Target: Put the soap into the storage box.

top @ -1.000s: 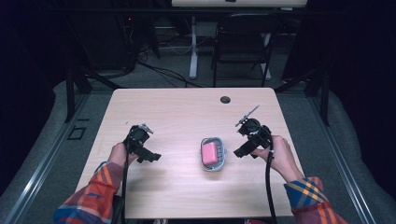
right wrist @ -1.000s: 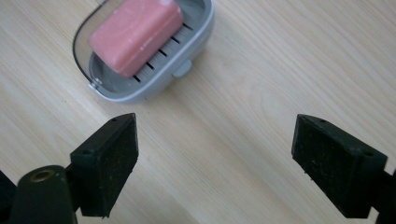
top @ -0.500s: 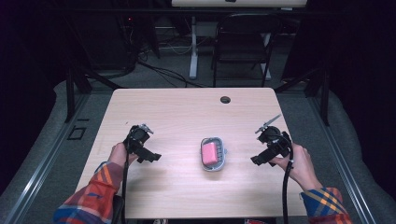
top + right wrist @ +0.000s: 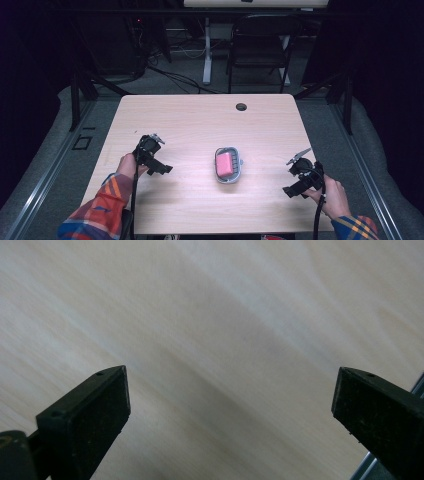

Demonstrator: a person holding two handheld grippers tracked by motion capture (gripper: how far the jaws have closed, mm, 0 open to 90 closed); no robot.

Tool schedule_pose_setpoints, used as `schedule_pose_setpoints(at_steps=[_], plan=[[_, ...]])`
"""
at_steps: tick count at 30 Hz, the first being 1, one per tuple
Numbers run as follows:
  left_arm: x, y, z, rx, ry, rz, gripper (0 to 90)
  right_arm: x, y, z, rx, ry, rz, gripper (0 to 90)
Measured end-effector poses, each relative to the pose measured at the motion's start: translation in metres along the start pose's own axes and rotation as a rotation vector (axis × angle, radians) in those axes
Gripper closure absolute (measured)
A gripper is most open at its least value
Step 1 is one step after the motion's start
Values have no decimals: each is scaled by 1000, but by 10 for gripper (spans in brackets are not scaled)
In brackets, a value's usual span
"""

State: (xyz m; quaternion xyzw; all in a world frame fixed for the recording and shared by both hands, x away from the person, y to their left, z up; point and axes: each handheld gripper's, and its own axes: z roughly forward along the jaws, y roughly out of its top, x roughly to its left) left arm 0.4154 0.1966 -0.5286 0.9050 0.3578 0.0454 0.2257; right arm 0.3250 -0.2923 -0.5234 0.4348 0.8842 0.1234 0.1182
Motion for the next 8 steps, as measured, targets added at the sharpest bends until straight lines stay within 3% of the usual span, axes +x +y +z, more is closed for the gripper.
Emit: schedule_pose_setpoints(at_steps=[2,4,6,8], plan=[[0,0,0,-1,1,-2,0,-1,0,4,97,-28,-59,7],[-1,0,0,-2,3,0,0,2,-2,8,68,-37,-49,7],[-2,1,-1,-4,3,5,0,-1,1,6,135,-51,-107,8],[-2,1,-1,-12,-3,9,0,-1,1,8,138,-53,-114,11]])
